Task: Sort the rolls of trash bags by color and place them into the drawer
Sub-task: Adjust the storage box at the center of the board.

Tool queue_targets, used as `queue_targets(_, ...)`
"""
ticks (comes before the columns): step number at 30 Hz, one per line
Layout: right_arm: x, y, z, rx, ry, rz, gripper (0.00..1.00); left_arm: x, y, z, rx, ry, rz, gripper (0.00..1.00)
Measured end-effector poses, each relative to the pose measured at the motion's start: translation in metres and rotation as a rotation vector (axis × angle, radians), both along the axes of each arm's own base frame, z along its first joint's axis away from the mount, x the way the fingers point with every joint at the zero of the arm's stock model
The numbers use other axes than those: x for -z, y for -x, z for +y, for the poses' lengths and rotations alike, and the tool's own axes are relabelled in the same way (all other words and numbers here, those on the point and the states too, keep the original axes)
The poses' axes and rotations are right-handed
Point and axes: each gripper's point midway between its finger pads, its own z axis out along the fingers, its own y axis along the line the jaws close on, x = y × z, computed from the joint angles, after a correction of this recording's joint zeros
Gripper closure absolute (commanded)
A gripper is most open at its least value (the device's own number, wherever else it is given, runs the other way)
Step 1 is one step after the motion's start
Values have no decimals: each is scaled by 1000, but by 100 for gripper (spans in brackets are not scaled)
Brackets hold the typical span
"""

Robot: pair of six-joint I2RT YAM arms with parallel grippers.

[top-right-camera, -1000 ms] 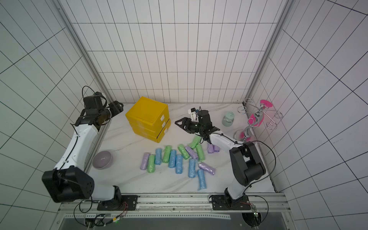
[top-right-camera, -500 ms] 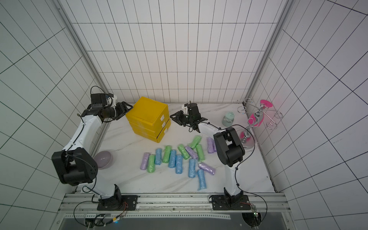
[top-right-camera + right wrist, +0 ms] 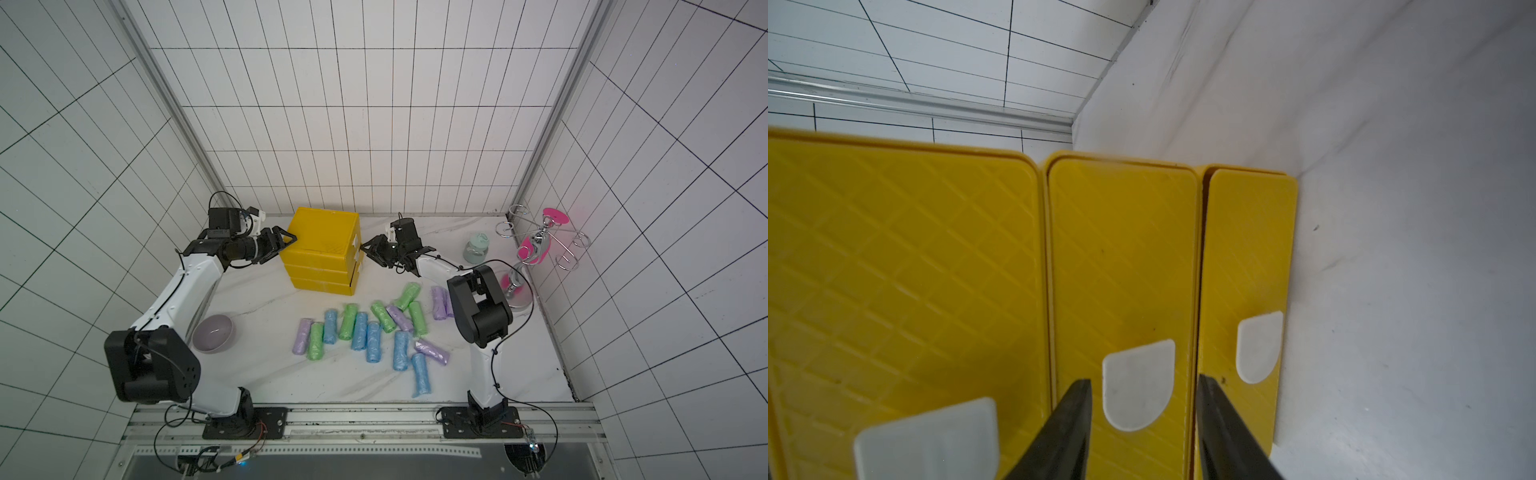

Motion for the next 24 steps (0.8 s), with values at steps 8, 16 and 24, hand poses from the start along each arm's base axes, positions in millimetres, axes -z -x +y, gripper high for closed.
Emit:
queue_targets(8, -44, 6, -10, 7, -19, -84, 42, -16, 2, 21, -88, -110, -57, 26)
queue_targets(16, -58, 14, -9, -8, -15, -107, 44, -16, -12, 17, -78, -165, -53, 26)
queue_targets(24, -61, 21, 0, -32, -3, -93, 47, -16, -21, 5, -49, -202, -64, 27)
